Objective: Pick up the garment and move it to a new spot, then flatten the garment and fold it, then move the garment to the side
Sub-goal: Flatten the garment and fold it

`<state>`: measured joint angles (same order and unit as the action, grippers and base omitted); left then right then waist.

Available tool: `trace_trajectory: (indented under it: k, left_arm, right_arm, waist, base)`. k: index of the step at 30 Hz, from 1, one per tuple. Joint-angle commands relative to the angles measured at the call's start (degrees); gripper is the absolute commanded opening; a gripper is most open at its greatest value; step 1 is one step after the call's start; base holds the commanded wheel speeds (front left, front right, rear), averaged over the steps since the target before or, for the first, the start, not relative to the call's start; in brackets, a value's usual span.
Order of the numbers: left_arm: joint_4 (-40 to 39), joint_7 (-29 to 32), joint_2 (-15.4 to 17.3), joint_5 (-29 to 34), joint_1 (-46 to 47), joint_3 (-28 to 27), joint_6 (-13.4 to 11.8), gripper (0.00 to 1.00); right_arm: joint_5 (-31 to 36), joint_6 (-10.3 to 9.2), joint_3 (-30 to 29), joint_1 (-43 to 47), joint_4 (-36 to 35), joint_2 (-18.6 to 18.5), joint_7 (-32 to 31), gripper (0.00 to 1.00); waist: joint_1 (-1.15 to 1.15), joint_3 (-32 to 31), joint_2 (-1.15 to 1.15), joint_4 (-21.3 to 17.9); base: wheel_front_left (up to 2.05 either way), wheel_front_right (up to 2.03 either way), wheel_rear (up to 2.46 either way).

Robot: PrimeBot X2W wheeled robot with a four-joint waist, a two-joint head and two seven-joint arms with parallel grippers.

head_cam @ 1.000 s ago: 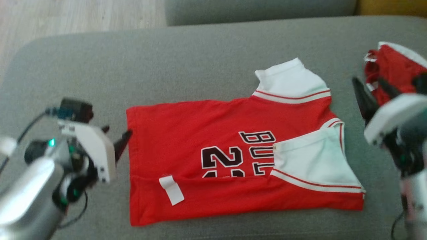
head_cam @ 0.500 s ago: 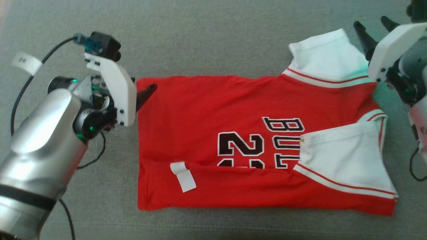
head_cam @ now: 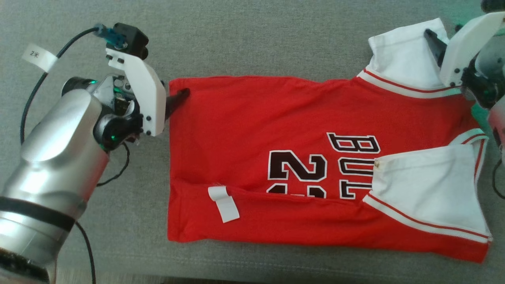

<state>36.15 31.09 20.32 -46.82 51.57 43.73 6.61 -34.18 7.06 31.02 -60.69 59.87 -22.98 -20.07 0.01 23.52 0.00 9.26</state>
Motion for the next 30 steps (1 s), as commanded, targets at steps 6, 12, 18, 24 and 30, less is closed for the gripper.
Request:
trace_trajectory:
  k: [6, 12, 18, 24, 30]
  left_arm:
    - [0.4, -0.7, 2.1, -0.8, 4.6, -1.4, 0.5, 1.0]
    - [2.0, 0.1, 1.9, -1.6, 5.8, -0.3, 0.7, 1.0]
    - [3.5, 2.1, 1.2, -3.3, 5.8, 1.0, 0.8, 1.0]
    - [1.5, 4.9, 2.3, -6.3, 5.7, 2.8, 0.9, 0.06]
    - [2.4, 0.9, 3.5, -5.1, 6.2, 2.9, 0.7, 0.0]
  right_arm:
    - [-2.9, 0.43, 4.0, -1.5, -0.6, 0.0, -2.4, 1.0]
    - [-7.6, 0.43, 8.5, -1.4, -3.4, -0.7, -4.1, 1.0]
    - [-12.6, 0.43, 13.7, -0.6, -6.1, -1.7, -5.9, 0.97]
    - [-15.2, 0.43, 17.8, -1.0, -7.0, -3.2, -3.8, 0.05]
    - [-14.8, 0.43, 19.6, -2.8, -4.4, -3.6, 5.2, 0.0]
  waist:
    - [-0.01, 0.3, 0.0, 0.1]
    - [-0.01, 1.1, 0.0, -0.2]
    - [-0.01, 1.5, 0.0, -0.7]
    - [-0.01, 1.3, 0.0, -0.9]
    - [-0.01, 0.3, 0.0, -1.3]
  base:
    - [0.0, 0.0, 0.0]
    - [0.0, 0.0, 0.0]
    - [0.0, 0.0, 0.0]
    - [0.0, 0.0, 0.0]
    - [0.0, 0.0, 0.0]
